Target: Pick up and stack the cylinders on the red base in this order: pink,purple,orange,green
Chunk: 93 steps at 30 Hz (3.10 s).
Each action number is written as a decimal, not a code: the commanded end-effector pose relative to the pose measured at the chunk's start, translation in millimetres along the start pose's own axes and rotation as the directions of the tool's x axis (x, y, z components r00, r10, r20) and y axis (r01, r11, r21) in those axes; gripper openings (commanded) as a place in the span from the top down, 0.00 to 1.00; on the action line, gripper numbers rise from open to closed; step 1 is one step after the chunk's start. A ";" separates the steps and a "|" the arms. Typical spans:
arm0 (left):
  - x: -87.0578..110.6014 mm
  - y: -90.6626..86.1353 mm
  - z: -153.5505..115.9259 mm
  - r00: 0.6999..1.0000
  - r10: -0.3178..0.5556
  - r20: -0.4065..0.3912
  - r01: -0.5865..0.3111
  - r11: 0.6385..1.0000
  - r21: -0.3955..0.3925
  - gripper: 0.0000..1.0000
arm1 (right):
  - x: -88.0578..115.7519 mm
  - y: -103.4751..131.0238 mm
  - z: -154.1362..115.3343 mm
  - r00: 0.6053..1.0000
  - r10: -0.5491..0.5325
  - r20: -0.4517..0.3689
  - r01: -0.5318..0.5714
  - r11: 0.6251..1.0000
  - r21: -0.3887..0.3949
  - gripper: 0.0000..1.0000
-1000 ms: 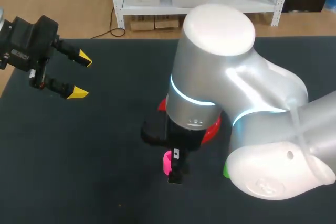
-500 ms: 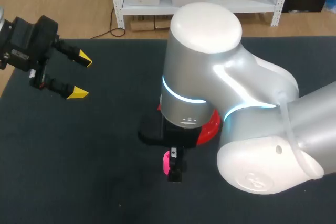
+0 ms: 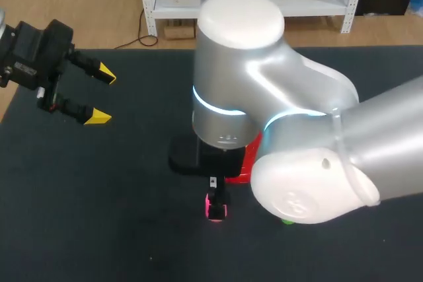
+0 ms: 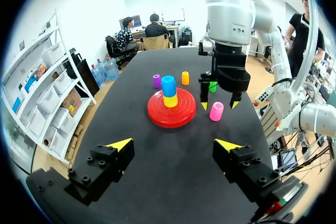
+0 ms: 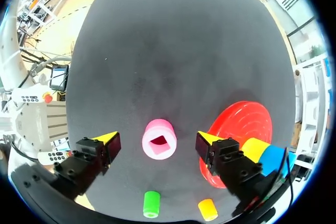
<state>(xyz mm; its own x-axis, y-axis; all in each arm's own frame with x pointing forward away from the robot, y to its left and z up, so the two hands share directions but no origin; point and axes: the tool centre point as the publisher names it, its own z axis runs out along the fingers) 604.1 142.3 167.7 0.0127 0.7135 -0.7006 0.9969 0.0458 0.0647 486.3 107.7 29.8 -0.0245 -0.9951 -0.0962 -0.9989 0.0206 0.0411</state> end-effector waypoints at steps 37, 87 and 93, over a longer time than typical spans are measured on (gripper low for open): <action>1.1 -0.7 0.1 1.000 0.002 0.003 -0.002 1.000 -0.003 0.00 | 5.3 -1.4 -7.9 1.000 0.017 -0.019 -0.017 1.000 0.011 0.99; 1.1 -0.7 0.1 1.000 0.002 0.003 -0.002 1.000 -0.003 0.00 | 36.1 -138.0 -136.0 0.975 0.222 0.005 -0.221 0.969 0.112 0.88; 1.1 -0.7 0.1 1.000 0.002 0.003 -0.002 1.000 -0.003 0.00 | 33.1 -145.7 -132.6 0.973 0.231 0.003 -0.230 0.967 0.110 0.87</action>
<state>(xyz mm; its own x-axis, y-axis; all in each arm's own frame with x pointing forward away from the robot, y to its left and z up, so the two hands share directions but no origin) 604.1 142.3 167.8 0.0127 0.7135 -0.7006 0.9969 0.0458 0.0647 630.8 54.7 153.8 -0.2560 -0.9621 -0.0942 -0.9634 0.2620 -0.0573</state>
